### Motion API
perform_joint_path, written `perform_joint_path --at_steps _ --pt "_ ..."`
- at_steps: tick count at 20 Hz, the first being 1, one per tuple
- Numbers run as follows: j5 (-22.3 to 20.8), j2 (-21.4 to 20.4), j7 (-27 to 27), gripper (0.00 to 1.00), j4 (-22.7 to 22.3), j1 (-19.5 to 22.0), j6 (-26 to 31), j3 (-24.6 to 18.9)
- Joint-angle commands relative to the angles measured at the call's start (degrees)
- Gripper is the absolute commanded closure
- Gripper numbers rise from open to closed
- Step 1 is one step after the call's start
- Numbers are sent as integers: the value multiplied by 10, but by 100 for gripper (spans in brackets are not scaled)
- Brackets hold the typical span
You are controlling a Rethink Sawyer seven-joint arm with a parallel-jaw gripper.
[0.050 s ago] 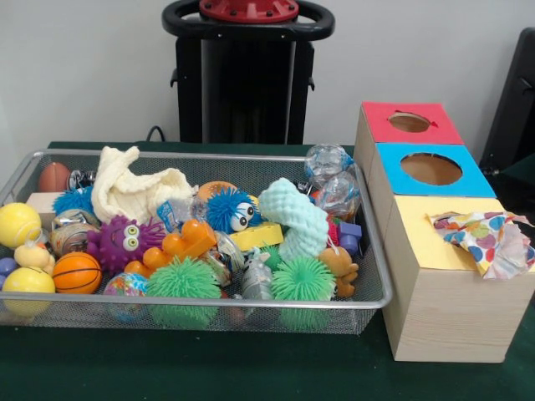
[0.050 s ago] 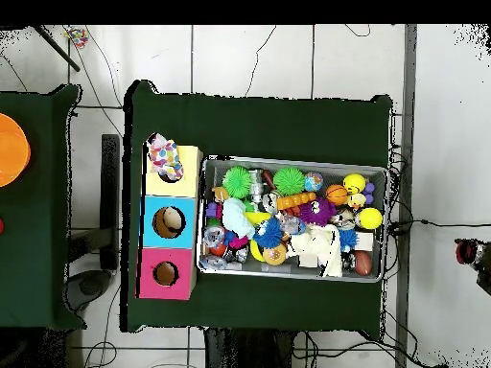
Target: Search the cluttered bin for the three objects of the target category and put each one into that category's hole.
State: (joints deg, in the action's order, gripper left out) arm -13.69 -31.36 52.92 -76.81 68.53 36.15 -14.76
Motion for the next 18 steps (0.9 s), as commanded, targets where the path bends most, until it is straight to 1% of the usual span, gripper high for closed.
perform_joint_path --at_steps 1,7,9,11,13,15,16,18 --pt "-38 117 -145 100 169 9 143 -63" --pt "-62 205 -236 100 368 -6 266 -101" --pt "-78 234 -268 100 437 -13 312 -120" --pt "-103 262 -303 100 510 -21 360 -148" --pt "-139 286 -344 100 575 -26 408 -189" --pt "-189 301 -385 100 623 -28 447 -240" --pt "-220 304 -404 100 640 -26 465 -273" --pt "-298 304 -445 100 661 -19 493 -350"
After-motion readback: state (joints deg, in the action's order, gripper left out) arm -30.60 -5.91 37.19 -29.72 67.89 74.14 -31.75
